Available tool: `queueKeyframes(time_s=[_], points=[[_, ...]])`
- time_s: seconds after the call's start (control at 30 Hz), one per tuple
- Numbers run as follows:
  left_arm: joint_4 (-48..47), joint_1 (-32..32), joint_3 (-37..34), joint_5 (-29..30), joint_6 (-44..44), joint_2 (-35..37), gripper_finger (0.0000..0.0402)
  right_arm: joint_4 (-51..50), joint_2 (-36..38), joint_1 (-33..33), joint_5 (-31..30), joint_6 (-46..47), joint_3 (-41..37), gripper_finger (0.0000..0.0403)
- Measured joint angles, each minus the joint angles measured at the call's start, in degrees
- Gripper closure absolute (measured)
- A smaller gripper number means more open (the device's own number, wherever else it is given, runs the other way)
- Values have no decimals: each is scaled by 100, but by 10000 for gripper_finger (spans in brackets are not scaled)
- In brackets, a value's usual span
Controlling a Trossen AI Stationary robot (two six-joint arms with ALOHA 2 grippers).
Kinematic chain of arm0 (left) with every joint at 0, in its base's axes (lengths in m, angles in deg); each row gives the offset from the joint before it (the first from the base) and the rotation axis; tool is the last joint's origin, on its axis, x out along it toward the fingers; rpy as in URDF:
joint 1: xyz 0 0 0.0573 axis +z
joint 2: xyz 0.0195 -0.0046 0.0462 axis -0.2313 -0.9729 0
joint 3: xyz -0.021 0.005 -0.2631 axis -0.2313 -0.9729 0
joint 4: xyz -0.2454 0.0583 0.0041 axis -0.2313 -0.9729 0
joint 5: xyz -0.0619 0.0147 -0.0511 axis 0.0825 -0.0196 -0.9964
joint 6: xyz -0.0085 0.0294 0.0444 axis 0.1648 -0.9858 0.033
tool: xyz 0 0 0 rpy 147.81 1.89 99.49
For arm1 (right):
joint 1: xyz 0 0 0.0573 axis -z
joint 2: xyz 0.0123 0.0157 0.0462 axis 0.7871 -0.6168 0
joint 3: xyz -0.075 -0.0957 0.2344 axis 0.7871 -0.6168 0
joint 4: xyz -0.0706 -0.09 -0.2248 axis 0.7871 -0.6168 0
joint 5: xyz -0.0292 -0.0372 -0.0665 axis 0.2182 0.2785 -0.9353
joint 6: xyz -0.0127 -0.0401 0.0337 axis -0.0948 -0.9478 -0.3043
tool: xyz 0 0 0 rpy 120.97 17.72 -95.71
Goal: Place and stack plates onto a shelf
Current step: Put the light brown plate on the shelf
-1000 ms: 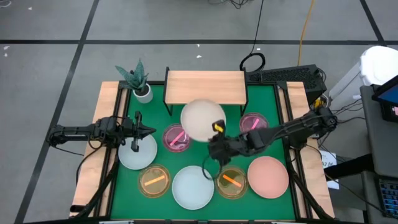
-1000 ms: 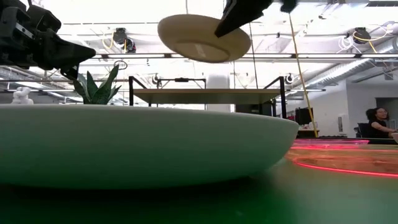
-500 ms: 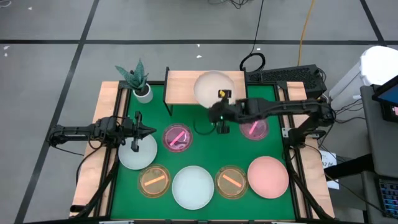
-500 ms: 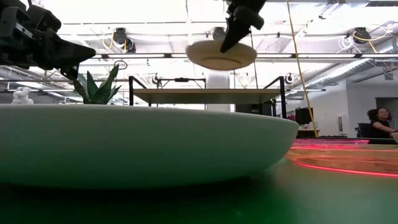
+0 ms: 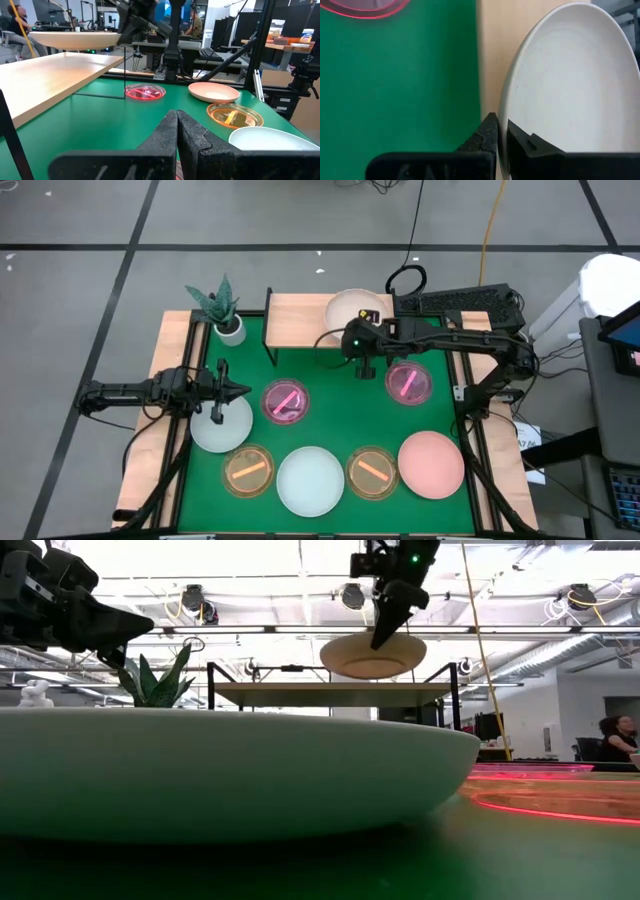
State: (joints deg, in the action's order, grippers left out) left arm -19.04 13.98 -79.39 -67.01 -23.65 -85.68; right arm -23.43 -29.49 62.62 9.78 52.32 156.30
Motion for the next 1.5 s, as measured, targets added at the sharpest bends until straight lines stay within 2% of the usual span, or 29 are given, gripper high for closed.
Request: queueKeyframes(time_s=[0.47,1.13,1.5], points=[[-4,1,0,0,92,1,400,758,4,147,-11,-159,-821,399],[-7,-1,0,0,92,-2,400,760,4,389,-6,-159,-847,397],[-9,0,0,0,124,1,400,755,4,389,5,-151,-850,370]])
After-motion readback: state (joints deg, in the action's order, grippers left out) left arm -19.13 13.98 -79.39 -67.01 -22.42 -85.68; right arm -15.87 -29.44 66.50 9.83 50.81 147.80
